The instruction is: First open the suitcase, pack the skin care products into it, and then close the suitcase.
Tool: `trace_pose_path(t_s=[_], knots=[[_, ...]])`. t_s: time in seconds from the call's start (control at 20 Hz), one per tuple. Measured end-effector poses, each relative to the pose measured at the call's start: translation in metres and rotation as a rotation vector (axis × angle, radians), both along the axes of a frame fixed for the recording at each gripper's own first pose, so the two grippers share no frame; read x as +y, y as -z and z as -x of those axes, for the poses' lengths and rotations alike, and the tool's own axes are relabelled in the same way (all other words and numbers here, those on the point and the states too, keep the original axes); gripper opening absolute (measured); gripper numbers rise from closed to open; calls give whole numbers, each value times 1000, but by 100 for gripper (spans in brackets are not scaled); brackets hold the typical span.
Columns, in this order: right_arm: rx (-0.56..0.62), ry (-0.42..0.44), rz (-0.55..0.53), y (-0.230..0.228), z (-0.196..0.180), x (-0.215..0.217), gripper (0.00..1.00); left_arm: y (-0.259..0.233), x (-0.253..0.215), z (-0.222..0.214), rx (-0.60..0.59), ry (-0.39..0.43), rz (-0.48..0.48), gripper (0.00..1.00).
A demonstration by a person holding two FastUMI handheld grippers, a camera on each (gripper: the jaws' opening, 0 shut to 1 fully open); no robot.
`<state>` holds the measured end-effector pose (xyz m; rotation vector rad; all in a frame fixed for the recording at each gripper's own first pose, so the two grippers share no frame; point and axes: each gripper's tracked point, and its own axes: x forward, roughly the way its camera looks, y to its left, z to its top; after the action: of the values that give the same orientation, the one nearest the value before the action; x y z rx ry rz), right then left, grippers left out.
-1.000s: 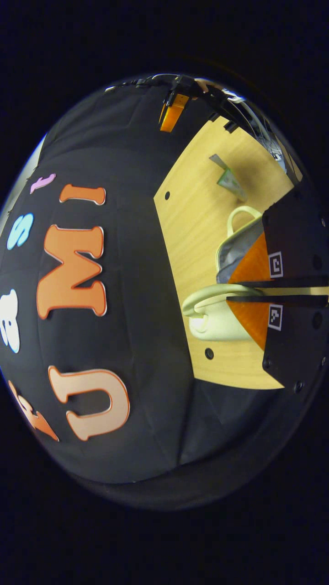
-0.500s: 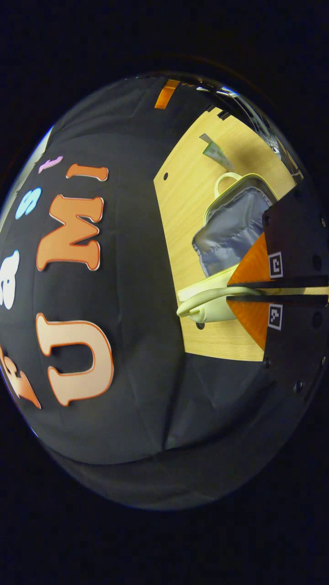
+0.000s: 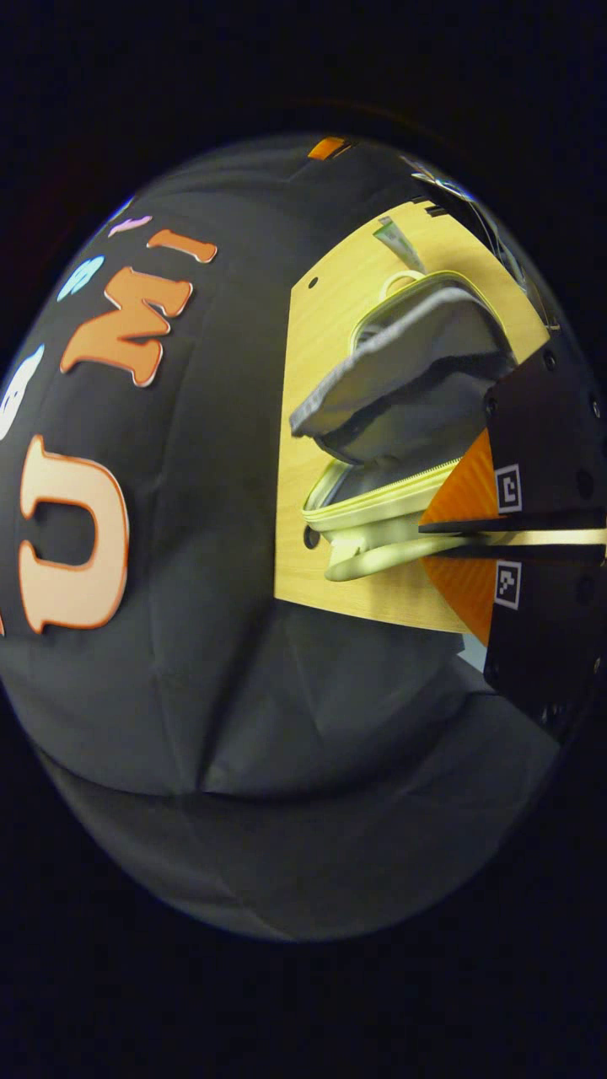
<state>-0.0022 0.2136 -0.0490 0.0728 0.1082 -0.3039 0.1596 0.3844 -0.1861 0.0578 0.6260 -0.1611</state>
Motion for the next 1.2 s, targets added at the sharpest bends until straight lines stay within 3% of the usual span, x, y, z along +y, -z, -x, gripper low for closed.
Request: trace_pose_path(t_s=[0.55, 0.7, 0.85, 0.9, 1.0, 1.2], knots=[[-12, 57, 64, -4, -3, 5, 95, 115, 57, -24, 176, -84, 66, 7], [-14, 71, 70, -5, -2, 3, 94, 133, 62, -30, 207, -95, 45, 7], [-13, 82, 68, -5, 3, -3, 95, 146, 67, -33, 238, -127, 13, 17], [-12, 86, 68, -5, 4, -5, 94, 150, 70, -34, 244, -144, -4, 16], [-5, 92, 73, -5, 7, -11, 95, 145, 78, -31, 234, -183, -31, 28], [-16, 97, 94, -8, 10, -26, 95, 110, 83, -30, 160, -210, -105, 74]])
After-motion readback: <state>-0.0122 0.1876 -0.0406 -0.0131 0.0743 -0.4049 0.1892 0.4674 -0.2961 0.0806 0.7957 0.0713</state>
